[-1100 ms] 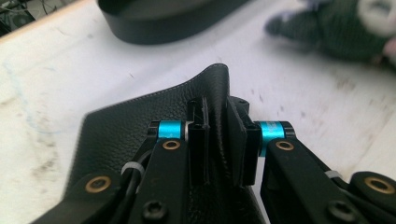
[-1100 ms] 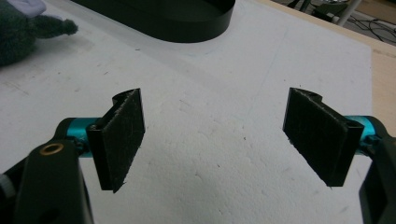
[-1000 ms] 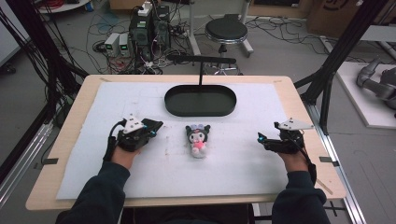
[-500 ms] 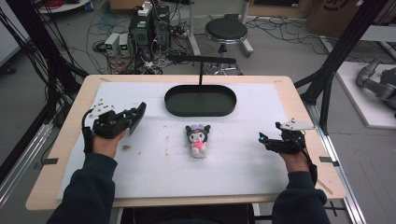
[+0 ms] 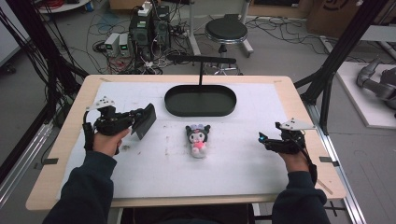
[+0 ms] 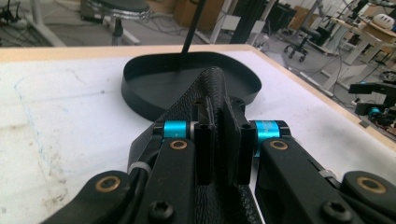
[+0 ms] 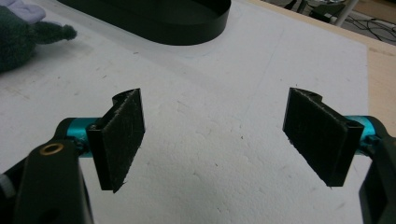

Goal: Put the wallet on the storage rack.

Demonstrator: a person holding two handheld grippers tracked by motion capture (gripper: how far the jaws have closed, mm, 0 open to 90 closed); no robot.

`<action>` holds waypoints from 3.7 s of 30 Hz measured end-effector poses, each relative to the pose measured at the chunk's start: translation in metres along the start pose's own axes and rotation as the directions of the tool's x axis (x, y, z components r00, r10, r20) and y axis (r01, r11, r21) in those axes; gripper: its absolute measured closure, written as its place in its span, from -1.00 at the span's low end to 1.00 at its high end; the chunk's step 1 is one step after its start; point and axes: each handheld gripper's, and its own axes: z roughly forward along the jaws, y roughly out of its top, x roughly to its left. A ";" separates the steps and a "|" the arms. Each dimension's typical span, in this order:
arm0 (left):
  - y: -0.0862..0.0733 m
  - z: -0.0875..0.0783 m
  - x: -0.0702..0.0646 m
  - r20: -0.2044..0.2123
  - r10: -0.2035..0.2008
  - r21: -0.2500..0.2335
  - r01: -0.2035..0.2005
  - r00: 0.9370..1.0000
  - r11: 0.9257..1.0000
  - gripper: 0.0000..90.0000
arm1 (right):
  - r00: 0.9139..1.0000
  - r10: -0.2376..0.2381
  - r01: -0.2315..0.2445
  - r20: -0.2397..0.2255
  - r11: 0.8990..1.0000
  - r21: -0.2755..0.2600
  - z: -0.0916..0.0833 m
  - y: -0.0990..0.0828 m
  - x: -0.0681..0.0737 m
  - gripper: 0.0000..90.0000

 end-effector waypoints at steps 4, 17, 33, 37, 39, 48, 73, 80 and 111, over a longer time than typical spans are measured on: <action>-0.002 0.004 0.010 -0.068 -0.018 0.035 0.020 0.998 0.999 0.83 | 1.000 -0.001 0.001 -0.001 1.000 -0.001 0.000 0.000 0.000 -0.53; -0.002 0.001 0.032 -0.250 -0.024 -0.027 0.018 0.968 0.999 0.78 | 1.000 -0.002 0.002 -0.004 1.000 0.003 0.001 0.000 0.000 -0.53; -0.003 0.001 0.039 -0.237 -0.044 -0.055 0.031 0.970 0.998 0.09 | 1.000 -0.008 0.008 -0.009 1.000 0.006 0.002 0.000 0.001 -0.53; -0.003 0.001 0.038 -0.253 -0.034 -0.054 0.021 0.967 0.998 -0.12 | 1.000 -0.004 0.004 -0.009 1.000 0.008 0.002 0.000 0.001 -0.53; -0.003 0.001 0.036 -0.251 -0.022 -0.054 0.009 0.968 0.999 -0.19 | 1.000 -0.006 0.007 -0.010 1.000 0.009 0.002 0.000 0.001 -0.53; -0.013 0.002 0.027 -0.306 0.041 0.002 -0.042 0.951 0.999 -0.45 | 1.000 -0.008 0.008 -0.014 1.000 0.014 0.002 0.000 0.001 -0.53; 0.035 0.007 0.016 -0.252 0.109 -0.043 -0.124 0.962 0.991 0.71 | 1.000 0.004 -0.004 -0.019 1.000 0.001 0.004 0.001 0.000 -0.53; 0.073 0.040 0.003 -0.226 0.210 -0.049 -0.226 0.951 0.973 0.71 | 1.000 0.018 -0.018 -0.025 1.000 -0.004 0.006 0.001 -0.004 -0.53; 0.068 0.124 -0.011 -0.179 0.239 -0.086 -0.257 0.954 0.963 0.71 | 0.999 0.031 -0.032 -0.034 0.999 -0.025 0.000 -0.001 -0.006 -0.52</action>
